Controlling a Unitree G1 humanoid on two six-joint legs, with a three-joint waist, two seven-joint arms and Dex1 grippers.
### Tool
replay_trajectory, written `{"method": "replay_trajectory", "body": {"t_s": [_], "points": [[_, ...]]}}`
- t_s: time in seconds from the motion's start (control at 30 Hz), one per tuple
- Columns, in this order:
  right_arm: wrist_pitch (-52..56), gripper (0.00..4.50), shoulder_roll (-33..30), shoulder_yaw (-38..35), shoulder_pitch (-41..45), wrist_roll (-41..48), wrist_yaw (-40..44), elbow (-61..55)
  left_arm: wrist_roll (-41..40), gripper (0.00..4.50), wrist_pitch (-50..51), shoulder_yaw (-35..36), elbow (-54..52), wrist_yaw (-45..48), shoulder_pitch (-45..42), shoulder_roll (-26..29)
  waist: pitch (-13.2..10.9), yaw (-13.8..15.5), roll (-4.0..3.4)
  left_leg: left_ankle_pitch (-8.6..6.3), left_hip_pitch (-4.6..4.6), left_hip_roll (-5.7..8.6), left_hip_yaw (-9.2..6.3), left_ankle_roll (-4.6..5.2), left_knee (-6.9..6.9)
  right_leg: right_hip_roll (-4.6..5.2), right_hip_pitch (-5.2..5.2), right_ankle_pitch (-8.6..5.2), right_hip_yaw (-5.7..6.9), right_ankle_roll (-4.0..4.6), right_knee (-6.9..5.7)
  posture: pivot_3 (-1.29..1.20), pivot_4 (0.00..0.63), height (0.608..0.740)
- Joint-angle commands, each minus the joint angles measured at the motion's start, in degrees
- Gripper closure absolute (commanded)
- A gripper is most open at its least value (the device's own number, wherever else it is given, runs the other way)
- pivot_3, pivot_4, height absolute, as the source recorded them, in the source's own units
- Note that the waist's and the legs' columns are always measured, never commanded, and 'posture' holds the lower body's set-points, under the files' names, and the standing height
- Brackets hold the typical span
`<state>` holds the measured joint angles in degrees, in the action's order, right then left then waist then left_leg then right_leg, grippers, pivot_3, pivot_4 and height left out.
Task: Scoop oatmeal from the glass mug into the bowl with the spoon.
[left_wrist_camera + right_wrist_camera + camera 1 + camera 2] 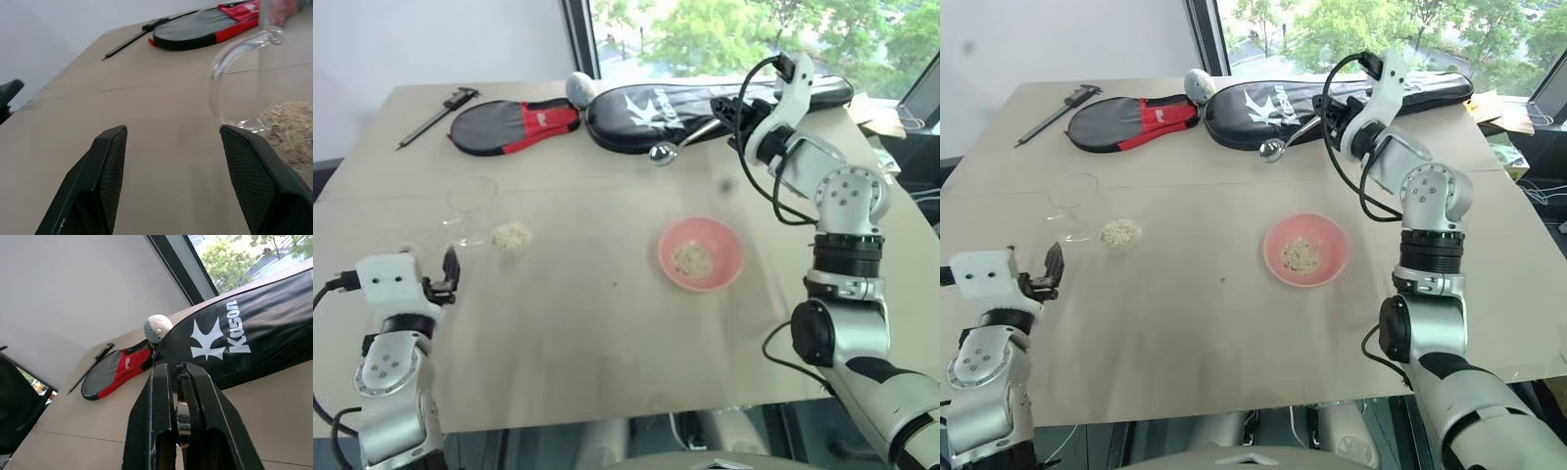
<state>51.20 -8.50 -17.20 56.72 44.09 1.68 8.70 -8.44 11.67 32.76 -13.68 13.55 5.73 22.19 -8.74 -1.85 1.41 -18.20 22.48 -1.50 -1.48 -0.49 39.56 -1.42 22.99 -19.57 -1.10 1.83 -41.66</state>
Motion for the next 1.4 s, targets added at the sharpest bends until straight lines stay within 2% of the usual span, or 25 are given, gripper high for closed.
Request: {"method": "replay_trajectory", "body": {"t_s": [0.03,0.63,0.73,0.8,0.87,0.9,0.93,1.2,1.4], "points": [[0.1,4.5,0.4,-1.3,-0.6,1.3,-0.9,-4.2,0.0,1.39,-2.9,-1.2,1.6,1.5,-1.3,2.5,0.0,0.0,0.0,0.0,0.01,0.0,0.01,0.0,-0.01,0.0,0.02,0.0,0.0,0.0,-0.01,0.0,0.15,0.74],[-0.6,4.5,0.8,-0.1,-2.9,-0.6,-1.0,-6.2,-0.7,1.39,-5.5,-4.4,11.1,2.7,-8.9,5.9,0.0,-0.3,-0.01,0.05,0.1,0.0,0.02,-0.08,-0.03,0.01,0.13,0.0,-0.01,0.0,-0.06,0.0,0.15,0.74],[-0.9,4.5,1.0,0.0,-3.2,-1.0,-0.8,-6.2,-0.8,2.07,-6.2,-4.3,12.8,2.3,-10.0,6.0,0.0,-0.3,0.0,0.05,0.1,0.0,0.02,-0.08,-0.03,0.01,0.14,0.0,-0.01,0.0,-0.06,0.0,0.15,0.74],[-1.1,4.5,1.0,0.2,-3.4,-1.2,-0.7,-6.2,-0.7,2.84,-6.6,-4.5,13.6,2.2,-10.7,6.1,0.0,-0.3,0.0,0.05,0.1,0.0,0.02,-0.08,-0.03,0.01,0.14,0.0,0.0,0.0,-0.07,0.0,0.15,0.74],[-1.3,4.5,1.0,0.3,-3.5,-1.5,-0.5,-6.0,-0.4,3.92,-7.3,-5.0,14.3,2.4,-11.0,6.2,0.0,-0.3,0.01,0.05,0.1,0.0,0.02,-0.08,-0.03,0.01,0.14,0.0,0.0,0.0,-0.07,0.0,0.15,0.74],[-1.4,4.5,0.9,0.3,-3.5,-1.6,-0.5,-6.0,-0.4,4.31,-7.5,-5.2,14.6,2.3,-11.1,6.1,0.0,-0.2,0.0,0.05,0.1,0.0,0.02,-0.08,-0.03,0.01,0.14,0.0,0.0,0.0,-0.08,0.0,0.15,0.74],[-1.5,4.5,0.9,0.3,-3.5,-1.7,-0.4,-5.9,-0.6,4.49,-7.7,-5.3,14.8,2.1,-11.2,6.1,0.1,-0.2,-0.09,0.05,0.09,0.0,0.02,-0.08,-0.03,0.02,0.14,0.0,0.0,0.0,-0.08,0.0,0.15,0.74],[-0.4,4.5,0.9,0.4,-1.9,-0.7,0.2,-6.9,-1.4,4.49,-7.8,-9.0,14.8,1.6,-13.5,4.7,0.1,-0.4,-0.16,0.01,-0.04,0.02,0.11,0.07,-0.06,0.02,0.14,0.01,-0.1,-0.01,-0.2,0.0,0.15,0.74],[4.9,4.5,2.3,-0.5,2.8,7.8,2.0,-10.4,-2.4,4.49,-8.0,-14.3,16.5,4.7,-19.7,2.8,0.1,0.6,-0.18,0.1,0.08,0.19,0.01,0.16,-0.05,0.19,0.14,0.02,0.02,-0.04,-0.17,0.0,0.15,0.74]]}}
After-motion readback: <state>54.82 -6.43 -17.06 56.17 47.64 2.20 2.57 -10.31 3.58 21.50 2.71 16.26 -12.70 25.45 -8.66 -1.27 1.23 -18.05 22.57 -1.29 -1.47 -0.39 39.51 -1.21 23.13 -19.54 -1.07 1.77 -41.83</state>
